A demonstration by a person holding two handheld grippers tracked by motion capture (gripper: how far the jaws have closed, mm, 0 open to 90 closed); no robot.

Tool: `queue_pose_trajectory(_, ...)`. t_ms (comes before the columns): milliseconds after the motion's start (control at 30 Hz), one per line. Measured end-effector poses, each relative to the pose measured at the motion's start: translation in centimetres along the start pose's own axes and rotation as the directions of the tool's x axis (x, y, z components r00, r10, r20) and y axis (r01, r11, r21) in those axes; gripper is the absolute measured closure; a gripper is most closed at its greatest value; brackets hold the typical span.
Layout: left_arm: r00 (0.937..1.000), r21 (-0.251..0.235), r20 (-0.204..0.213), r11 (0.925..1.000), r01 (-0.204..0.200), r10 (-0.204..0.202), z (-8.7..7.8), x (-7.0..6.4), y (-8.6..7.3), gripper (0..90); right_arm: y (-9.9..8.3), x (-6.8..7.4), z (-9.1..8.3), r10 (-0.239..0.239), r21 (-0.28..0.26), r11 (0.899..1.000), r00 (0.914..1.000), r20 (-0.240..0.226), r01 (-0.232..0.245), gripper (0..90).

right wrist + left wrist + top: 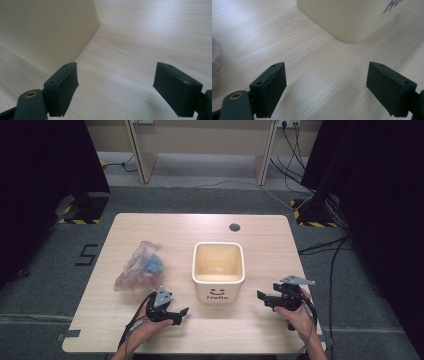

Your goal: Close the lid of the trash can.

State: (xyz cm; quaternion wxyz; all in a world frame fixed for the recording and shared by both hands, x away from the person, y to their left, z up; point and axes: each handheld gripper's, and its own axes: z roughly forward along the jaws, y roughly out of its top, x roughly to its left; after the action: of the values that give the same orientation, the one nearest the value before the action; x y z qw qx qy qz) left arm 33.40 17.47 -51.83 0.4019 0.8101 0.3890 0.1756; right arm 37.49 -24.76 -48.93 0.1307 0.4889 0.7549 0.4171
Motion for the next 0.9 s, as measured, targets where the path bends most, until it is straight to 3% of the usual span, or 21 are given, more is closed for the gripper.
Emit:
queue_pose_trajectory(200, 1.0, 0.051, 0.0, 0.9987, 0.007, -0.007, 0.2, 0.2, -0.4, 15.9, -1.3, 0.2, 0.2, -0.008, 0.035, 0.999, 0.9999, -0.008, 0.008, 19.2)
queue_pose_trajectory(400, 0.9999, 0.062, -0.003, 0.998, -0.01, 0.011, 0.2, 0.1, -0.4, 14.7, -2.2, 0.6, 0.0, -0.023, 0.056, 0.998, 0.9997, -0.006, 0.023, 18.6)
queue_pose_trajectory(900, 1.0, 0.063, -0.005, 0.998, -0.006, 0.006, 0.4, 0.0, -0.3, 13.4, -3.6, 1.1, -0.6, -0.033, 0.077, 0.997, 0.9993, 0.015, 0.032, 16.6)
